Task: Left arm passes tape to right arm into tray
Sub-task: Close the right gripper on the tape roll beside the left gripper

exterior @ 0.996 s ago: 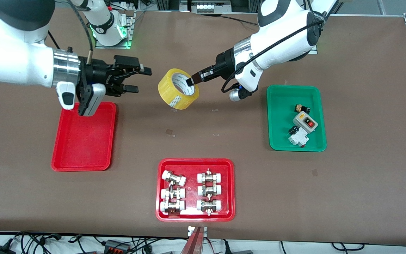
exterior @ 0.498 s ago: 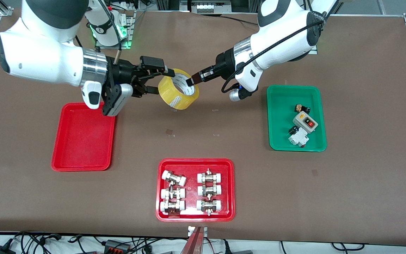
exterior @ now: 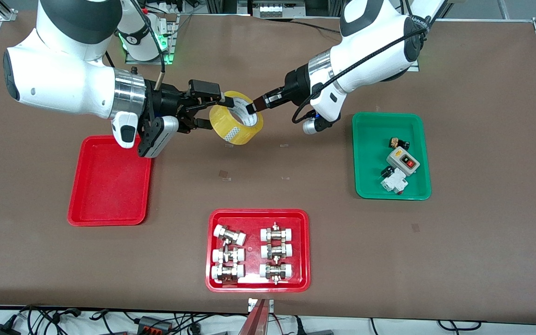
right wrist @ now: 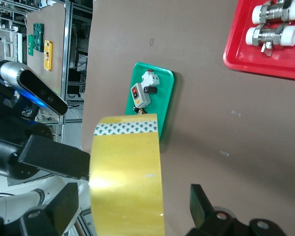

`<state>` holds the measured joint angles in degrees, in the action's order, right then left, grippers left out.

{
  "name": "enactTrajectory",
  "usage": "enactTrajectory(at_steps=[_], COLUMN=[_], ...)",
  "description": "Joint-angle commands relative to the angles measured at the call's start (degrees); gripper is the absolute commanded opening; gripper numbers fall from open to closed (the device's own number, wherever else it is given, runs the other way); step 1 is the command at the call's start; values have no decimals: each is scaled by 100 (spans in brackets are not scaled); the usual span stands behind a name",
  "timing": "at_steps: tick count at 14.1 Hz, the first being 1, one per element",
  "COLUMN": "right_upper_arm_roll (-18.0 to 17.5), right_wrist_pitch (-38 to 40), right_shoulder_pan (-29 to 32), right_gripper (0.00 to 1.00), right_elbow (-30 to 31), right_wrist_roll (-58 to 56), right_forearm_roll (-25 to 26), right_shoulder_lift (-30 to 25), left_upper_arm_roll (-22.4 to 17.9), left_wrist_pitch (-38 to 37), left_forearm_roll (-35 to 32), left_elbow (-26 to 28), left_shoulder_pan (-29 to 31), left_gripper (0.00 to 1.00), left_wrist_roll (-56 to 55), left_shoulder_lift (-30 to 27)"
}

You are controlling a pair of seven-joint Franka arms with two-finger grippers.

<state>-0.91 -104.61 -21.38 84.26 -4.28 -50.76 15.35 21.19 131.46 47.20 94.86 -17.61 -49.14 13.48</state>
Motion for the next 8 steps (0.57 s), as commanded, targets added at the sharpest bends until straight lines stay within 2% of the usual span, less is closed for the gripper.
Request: enactTrajectory(at_steps=[1,8], right_upper_arm_roll=[38,29], right_wrist_pitch=[-7,-165], right_shoulder_pan=[-33,-50], right_gripper=[100,100], right_elbow=[-199,-199], right_wrist_roll=[50,23], right_forearm_roll=[-74,-83], right_shoulder_lift=[74,161], left_upper_arm_roll=[34,34], left_wrist_pitch=[-33,-33], left_forearm_roll=[123,123], left_elbow=[-12,50], left_shoulder_pan=[56,65], left_gripper=[10,10], left_wrist_roll=[19,19], left_shoulder_lift=[-38,-56])
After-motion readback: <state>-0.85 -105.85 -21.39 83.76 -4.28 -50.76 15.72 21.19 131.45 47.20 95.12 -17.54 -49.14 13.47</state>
